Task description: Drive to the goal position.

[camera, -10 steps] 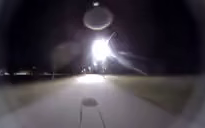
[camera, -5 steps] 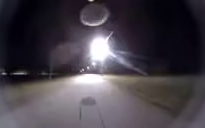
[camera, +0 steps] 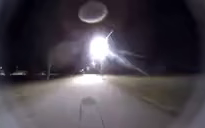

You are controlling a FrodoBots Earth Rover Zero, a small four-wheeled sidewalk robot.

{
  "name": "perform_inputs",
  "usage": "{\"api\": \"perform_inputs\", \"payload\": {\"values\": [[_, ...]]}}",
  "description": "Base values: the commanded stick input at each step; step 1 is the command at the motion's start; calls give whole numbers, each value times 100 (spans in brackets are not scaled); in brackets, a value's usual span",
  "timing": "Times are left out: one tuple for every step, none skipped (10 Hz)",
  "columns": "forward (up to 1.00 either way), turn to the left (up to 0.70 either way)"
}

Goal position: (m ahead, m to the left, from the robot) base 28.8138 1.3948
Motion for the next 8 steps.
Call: {"api": "perform_inputs", "payload": {"values": [[100,0],[100,0],[100,0],[100,0],[100,0],[100,0],[100,0],[100,0]]}}
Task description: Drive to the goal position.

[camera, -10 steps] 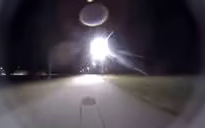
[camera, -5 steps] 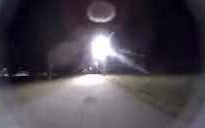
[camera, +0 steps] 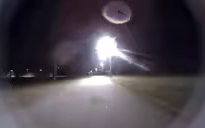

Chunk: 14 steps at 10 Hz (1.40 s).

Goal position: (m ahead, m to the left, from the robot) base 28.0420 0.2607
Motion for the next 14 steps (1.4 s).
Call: {"api": "perform_inputs", "payload": {"values": [[100,0],[100,0],[100,0],[100,0],[100,0],[100,17],[100,6],[100,0],[100,0],[100,0],[100,0],[100,0],[100,0],[100,0]]}}
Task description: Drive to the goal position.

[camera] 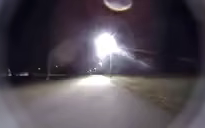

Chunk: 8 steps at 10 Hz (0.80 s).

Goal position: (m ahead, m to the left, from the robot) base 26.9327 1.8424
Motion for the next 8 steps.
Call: {"api": "perform_inputs", "payload": {"values": [[100,0],[100,0],[100,0],[100,0],[100,0],[100,0],[100,0],[100,0]]}}
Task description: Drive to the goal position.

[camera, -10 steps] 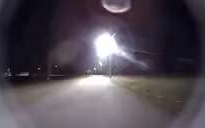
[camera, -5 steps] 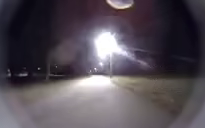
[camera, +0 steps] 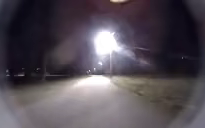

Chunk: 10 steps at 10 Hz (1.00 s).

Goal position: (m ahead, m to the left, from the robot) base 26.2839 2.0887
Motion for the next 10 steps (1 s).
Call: {"api": "perform_inputs", "payload": {"values": [[100,0],[100,0],[100,0],[100,0],[100,0],[100,0],[100,0],[100,0],[100,0],[100,16]]}}
